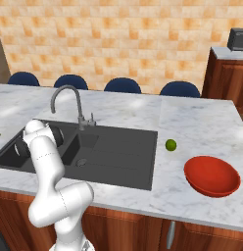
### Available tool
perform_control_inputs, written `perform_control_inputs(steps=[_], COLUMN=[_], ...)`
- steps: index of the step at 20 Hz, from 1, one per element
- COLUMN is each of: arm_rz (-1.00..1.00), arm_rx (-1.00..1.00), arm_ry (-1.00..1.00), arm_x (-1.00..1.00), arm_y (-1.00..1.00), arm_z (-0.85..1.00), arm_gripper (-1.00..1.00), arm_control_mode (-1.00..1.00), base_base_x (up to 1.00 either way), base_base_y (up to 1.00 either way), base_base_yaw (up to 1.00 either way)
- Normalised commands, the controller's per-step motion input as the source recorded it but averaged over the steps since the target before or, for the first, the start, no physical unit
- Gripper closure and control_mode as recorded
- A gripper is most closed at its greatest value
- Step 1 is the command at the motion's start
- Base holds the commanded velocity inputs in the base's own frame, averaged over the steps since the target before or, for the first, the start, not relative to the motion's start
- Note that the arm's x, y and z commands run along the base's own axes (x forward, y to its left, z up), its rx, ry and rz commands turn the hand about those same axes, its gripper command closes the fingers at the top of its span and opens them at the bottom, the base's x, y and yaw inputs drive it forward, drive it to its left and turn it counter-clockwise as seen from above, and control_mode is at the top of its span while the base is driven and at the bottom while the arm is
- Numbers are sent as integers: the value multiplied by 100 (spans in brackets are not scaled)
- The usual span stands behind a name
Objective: Remove the lemon wedge and lime from the sink. Then move the bowl and cup from the counter to the sink for washing.
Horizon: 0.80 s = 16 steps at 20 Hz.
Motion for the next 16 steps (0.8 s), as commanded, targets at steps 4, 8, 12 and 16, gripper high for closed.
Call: perform_control_inputs(steps=[4, 8, 12, 16], arm_rz=[-14, -13, -13, -12], arm_rx=[-8, -7, -5, -4], arm_ry=[6, 7, 8, 11], arm_x=[-33, -31, -29, -33], arm_y=[52, 54, 55, 54], arm_z=[-6, -6, -4, -3], arm_gripper=[-100, -100, -100, -100], arm_control_mode=[-100, -100, -100, -100], base_base_x=[0, 0, 0, 0], base_base_y=[0, 0, 0, 0], base_base_yaw=[0, 0, 0, 0])
